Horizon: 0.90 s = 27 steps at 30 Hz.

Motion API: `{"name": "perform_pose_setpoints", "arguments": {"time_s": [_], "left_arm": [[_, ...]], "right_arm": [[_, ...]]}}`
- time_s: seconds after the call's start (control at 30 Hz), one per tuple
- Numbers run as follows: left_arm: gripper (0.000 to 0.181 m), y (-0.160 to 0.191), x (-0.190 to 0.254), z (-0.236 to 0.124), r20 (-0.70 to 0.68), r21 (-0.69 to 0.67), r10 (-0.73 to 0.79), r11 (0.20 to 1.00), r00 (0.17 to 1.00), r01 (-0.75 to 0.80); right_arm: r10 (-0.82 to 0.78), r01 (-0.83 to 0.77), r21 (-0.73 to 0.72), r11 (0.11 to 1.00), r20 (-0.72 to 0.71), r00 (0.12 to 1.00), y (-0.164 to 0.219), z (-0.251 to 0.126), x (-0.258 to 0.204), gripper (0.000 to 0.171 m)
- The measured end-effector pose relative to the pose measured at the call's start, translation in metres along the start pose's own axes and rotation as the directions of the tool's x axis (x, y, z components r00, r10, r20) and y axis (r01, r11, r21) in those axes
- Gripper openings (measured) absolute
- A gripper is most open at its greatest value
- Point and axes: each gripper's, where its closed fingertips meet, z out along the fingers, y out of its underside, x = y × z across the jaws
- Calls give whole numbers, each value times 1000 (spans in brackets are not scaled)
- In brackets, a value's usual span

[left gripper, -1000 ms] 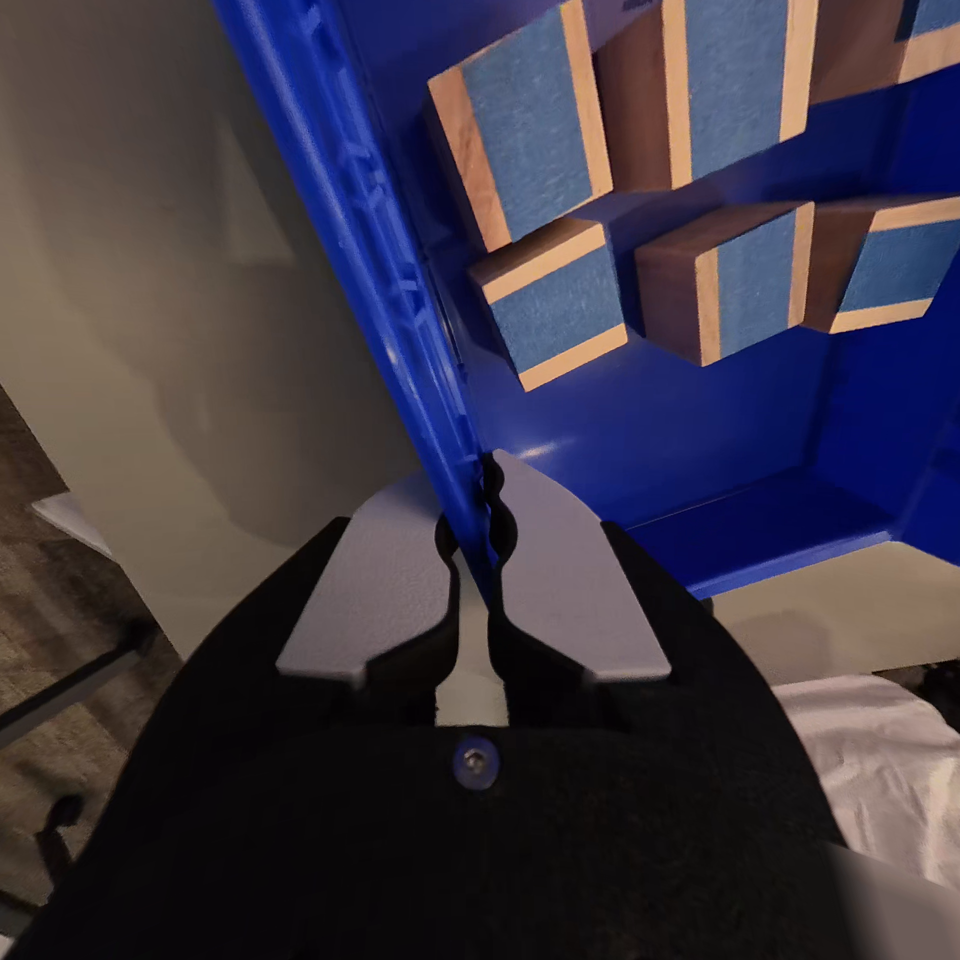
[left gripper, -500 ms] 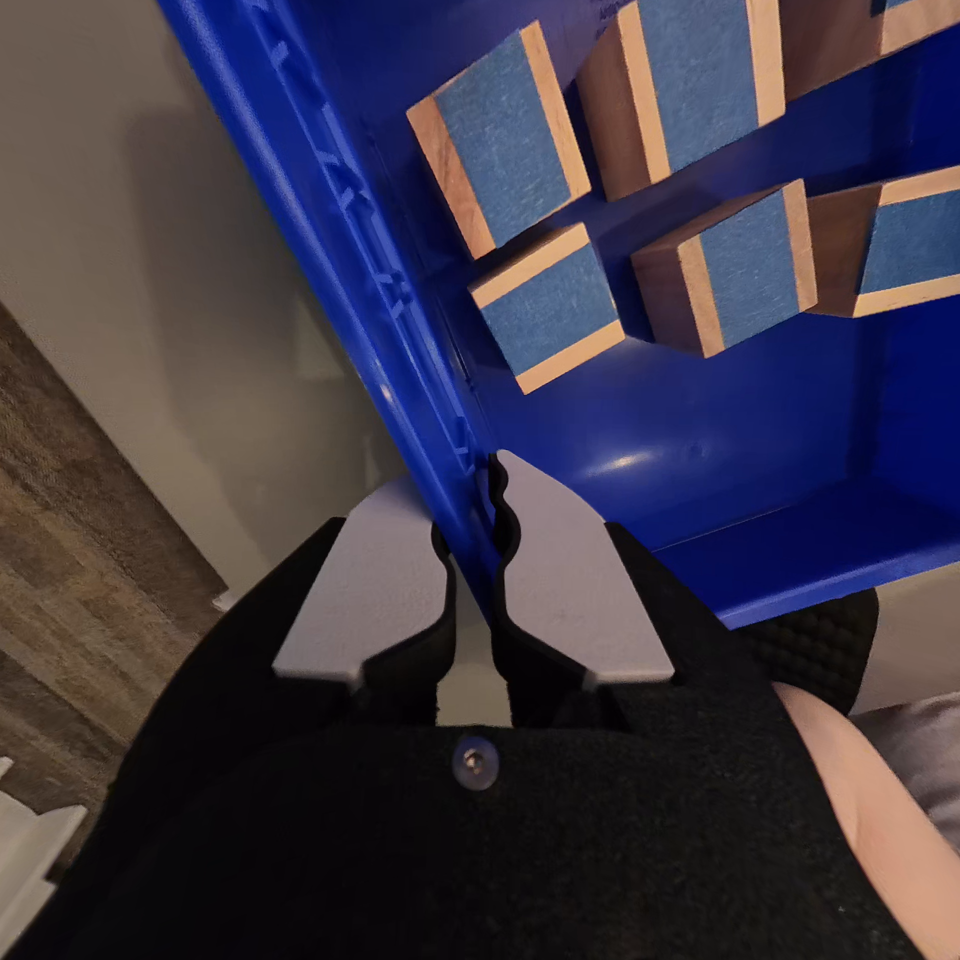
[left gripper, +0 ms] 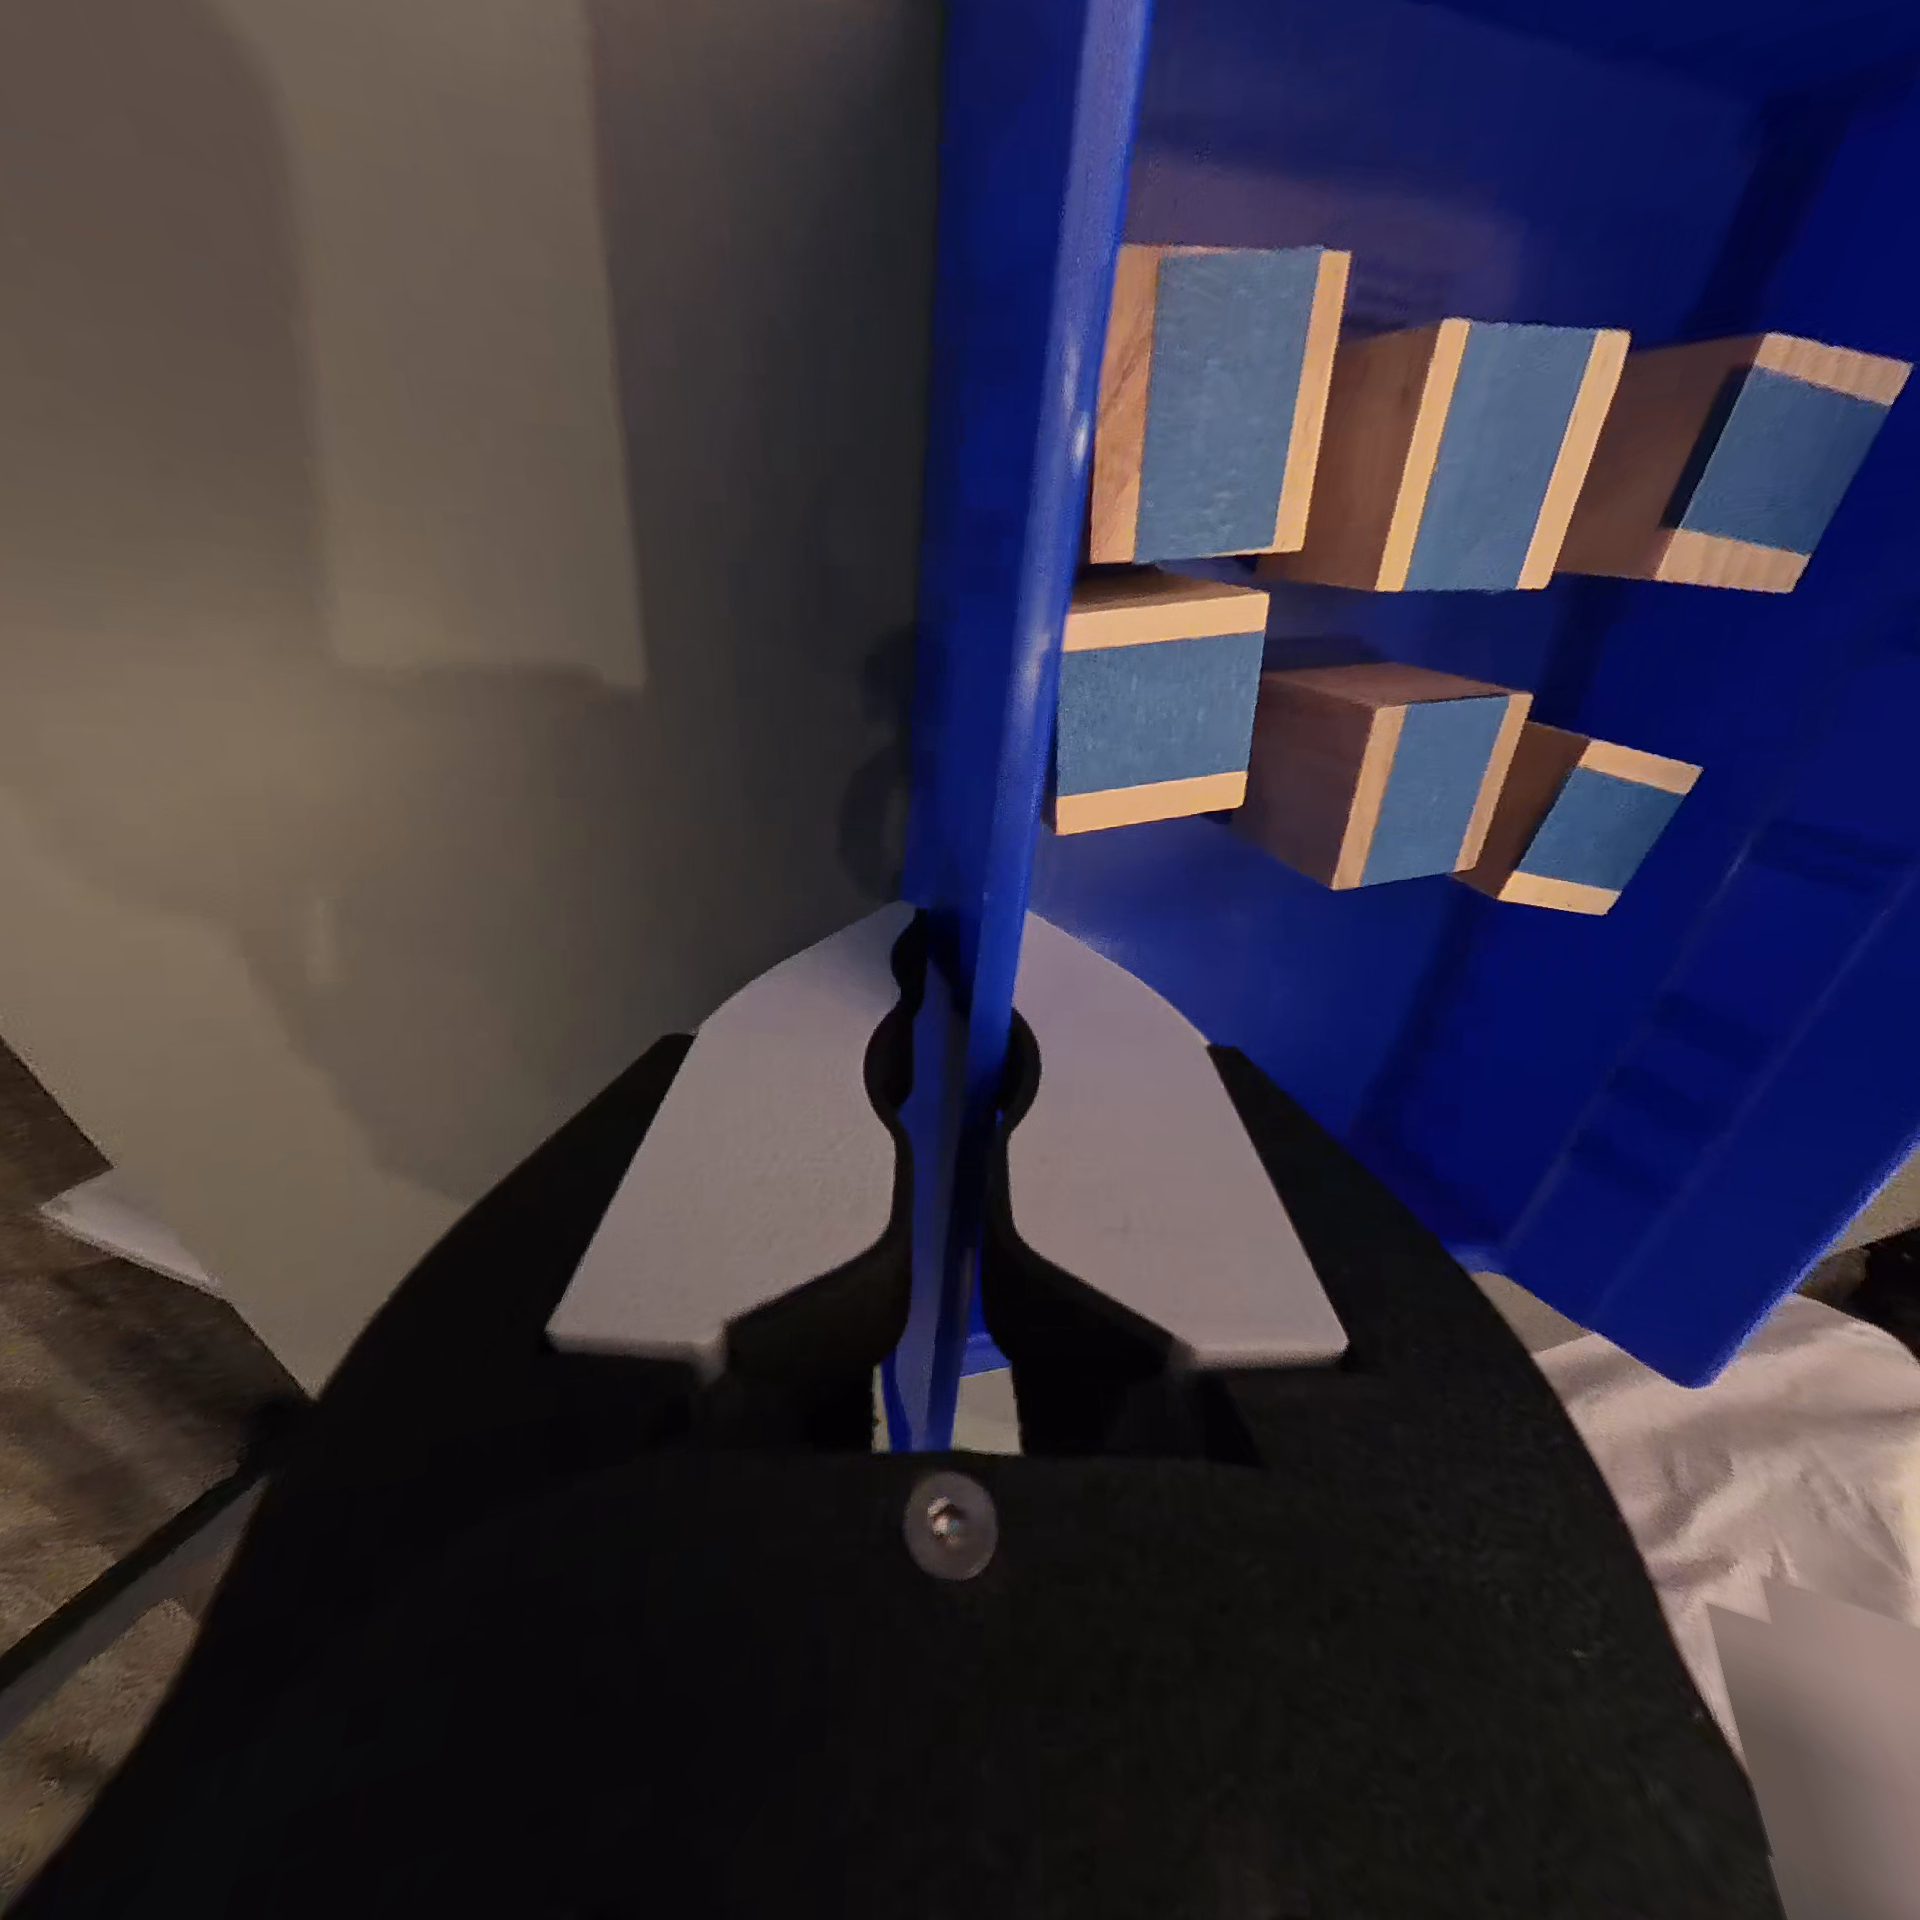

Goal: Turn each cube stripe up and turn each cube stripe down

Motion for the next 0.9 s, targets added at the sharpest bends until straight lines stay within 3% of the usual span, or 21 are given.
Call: {"name": "perform_pose_setpoints", "arguments": {"time_s": [0.03,0.53,0.67,0.9], "left_arm": [[9,-1,0,0,-9,5,-30,1000,1000,30],[15,-4,-19,-4,-52,135,-343,928,938,347],[12,-1,-16,-2,9,132,-332,935,943,328],[14,7,-4,0,-59,96,-319,942,946,323]], "right_arm": [[-2,2,-3,1000,0,1000,0,0,0,55],[-55,56,-36,998,19,998,2,6,-10,53],[-58,59,-37,998,22,998,1,6,-11,53],[-72,73,-43,996,30,997,0,6,-16,53]]}}
